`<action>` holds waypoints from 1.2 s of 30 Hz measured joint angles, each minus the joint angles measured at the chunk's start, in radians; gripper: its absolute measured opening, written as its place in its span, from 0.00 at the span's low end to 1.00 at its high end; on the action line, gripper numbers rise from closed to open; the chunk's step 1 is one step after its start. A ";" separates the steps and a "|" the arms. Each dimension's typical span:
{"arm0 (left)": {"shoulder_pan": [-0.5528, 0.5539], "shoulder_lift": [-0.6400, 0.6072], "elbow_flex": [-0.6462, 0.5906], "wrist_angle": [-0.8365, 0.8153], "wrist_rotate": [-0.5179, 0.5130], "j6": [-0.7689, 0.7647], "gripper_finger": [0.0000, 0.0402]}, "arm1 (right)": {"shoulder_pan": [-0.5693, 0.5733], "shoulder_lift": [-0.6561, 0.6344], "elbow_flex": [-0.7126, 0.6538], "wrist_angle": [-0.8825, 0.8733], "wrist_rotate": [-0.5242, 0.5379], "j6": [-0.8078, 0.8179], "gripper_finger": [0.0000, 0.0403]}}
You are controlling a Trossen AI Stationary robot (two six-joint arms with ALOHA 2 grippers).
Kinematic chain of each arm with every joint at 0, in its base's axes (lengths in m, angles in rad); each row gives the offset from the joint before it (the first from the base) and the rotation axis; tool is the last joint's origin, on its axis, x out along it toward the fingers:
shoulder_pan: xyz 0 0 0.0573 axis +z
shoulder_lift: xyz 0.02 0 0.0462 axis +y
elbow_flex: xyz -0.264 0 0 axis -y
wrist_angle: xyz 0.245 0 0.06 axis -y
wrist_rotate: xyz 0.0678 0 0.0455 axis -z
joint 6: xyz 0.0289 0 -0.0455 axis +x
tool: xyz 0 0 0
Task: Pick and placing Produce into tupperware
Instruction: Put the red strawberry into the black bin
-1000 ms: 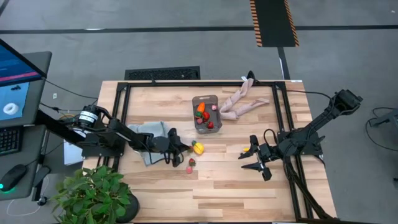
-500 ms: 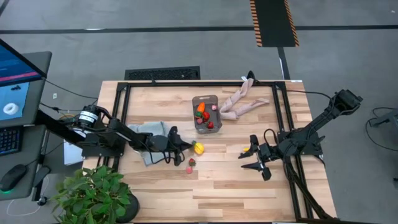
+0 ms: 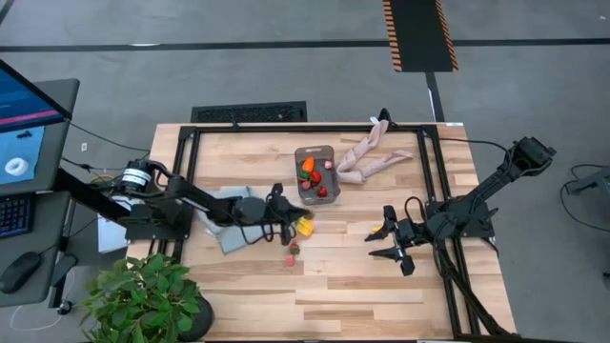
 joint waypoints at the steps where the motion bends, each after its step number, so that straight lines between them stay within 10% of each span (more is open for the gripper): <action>1: 0.015 0.000 0.013 -0.006 0.004 0.000 0.00 | 0.000 0.000 0.000 0.000 0.000 0.000 0.51; 23: 0.254 0.000 0.192 -0.274 0.055 -0.100 0.01 | 0.000 0.000 0.000 -0.017 0.000 -0.001 0.51; 36: 0.247 0.000 0.191 -0.372 0.157 -0.087 0.29 | 0.000 0.000 0.000 -0.017 0.000 0.008 0.51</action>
